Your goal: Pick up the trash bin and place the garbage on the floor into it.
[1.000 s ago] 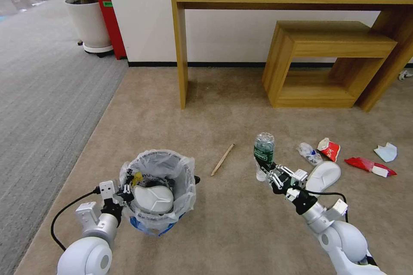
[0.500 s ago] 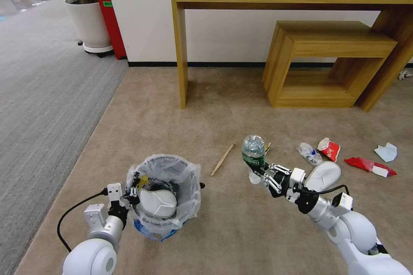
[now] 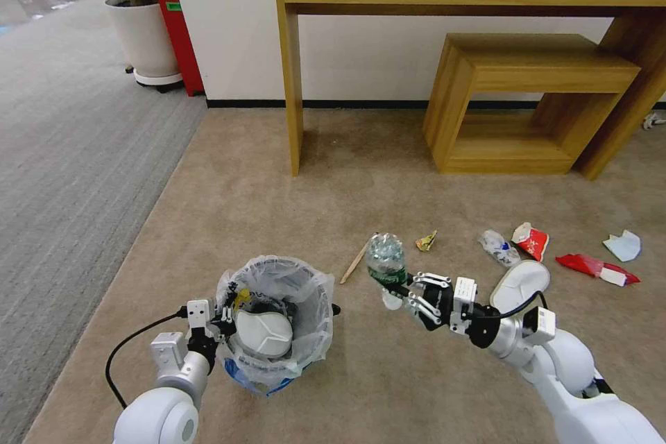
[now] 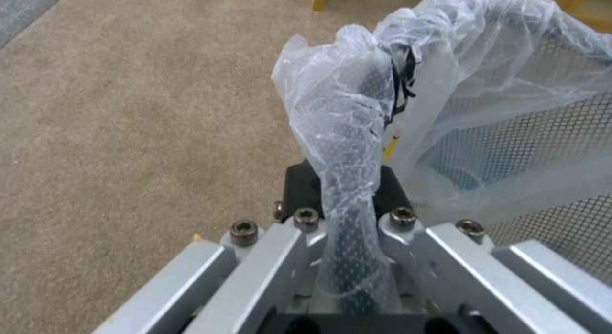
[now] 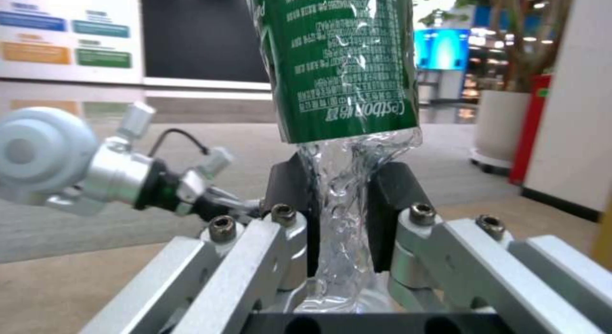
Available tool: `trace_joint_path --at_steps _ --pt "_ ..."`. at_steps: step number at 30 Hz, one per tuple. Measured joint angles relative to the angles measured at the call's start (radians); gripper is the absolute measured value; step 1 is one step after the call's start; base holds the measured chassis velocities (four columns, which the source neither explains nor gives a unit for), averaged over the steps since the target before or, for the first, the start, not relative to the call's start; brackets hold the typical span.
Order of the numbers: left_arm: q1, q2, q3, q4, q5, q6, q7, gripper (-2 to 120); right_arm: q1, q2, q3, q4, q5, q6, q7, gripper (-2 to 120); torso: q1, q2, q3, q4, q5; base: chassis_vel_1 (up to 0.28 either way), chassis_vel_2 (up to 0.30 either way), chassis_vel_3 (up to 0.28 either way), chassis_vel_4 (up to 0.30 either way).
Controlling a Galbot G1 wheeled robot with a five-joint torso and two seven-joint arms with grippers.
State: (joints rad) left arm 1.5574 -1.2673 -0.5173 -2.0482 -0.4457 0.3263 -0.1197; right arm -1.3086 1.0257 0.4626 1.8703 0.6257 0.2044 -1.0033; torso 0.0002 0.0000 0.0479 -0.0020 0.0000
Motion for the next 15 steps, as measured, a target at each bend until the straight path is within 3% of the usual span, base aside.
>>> trace_joint_path --at_steps 7,15 --pt "0.002 -0.009 0.018 0.010 0.024 -0.004 0.011 3 0.053 -0.011 -0.077 -0.004 0.018 -0.005 -0.045 13 0.000 0.000 0.000 0.0000 0.0000 0.000 0.000 0.000 0.000" --pt "-0.006 -0.029 0.041 0.024 0.048 -0.005 0.017 3 0.128 -0.008 -0.168 -0.018 0.045 -0.005 -0.009 13 0.000 0.000 0.000 0.0001 0.0000 0.000 0.000 0.000 0.000"
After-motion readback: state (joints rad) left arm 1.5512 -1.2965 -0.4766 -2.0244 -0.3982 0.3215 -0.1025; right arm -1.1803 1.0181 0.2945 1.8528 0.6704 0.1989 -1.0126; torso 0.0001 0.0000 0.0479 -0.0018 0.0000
